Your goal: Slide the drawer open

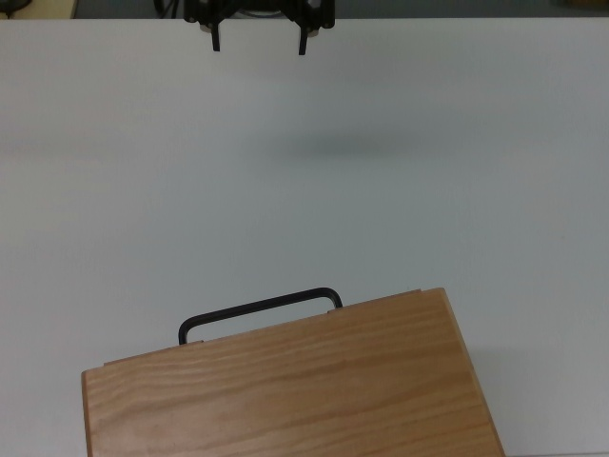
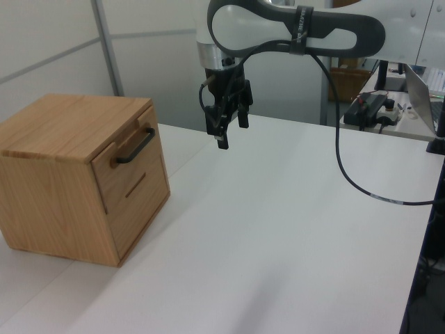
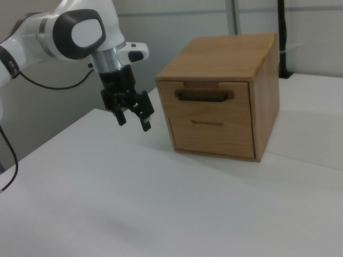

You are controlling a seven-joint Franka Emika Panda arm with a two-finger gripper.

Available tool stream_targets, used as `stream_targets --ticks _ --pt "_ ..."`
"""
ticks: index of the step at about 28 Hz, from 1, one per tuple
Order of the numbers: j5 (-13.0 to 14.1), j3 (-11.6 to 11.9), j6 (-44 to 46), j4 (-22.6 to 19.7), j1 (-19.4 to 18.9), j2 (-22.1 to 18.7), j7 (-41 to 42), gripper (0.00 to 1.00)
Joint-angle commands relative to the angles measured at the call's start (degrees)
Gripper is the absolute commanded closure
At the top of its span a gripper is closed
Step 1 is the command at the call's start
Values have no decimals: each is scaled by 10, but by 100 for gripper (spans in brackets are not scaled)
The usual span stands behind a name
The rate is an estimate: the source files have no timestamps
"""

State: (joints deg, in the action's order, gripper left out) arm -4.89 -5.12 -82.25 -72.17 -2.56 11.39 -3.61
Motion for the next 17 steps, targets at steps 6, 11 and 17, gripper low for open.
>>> stream_targets --ticks 6,11,17 --pt "-30 1 -15 -3 -3 -10 -2 0" --pt "-30 6 -13 -3 -3 -13 -37 0" --pt "-42 5 -13 -4 10 -21 -110 0"
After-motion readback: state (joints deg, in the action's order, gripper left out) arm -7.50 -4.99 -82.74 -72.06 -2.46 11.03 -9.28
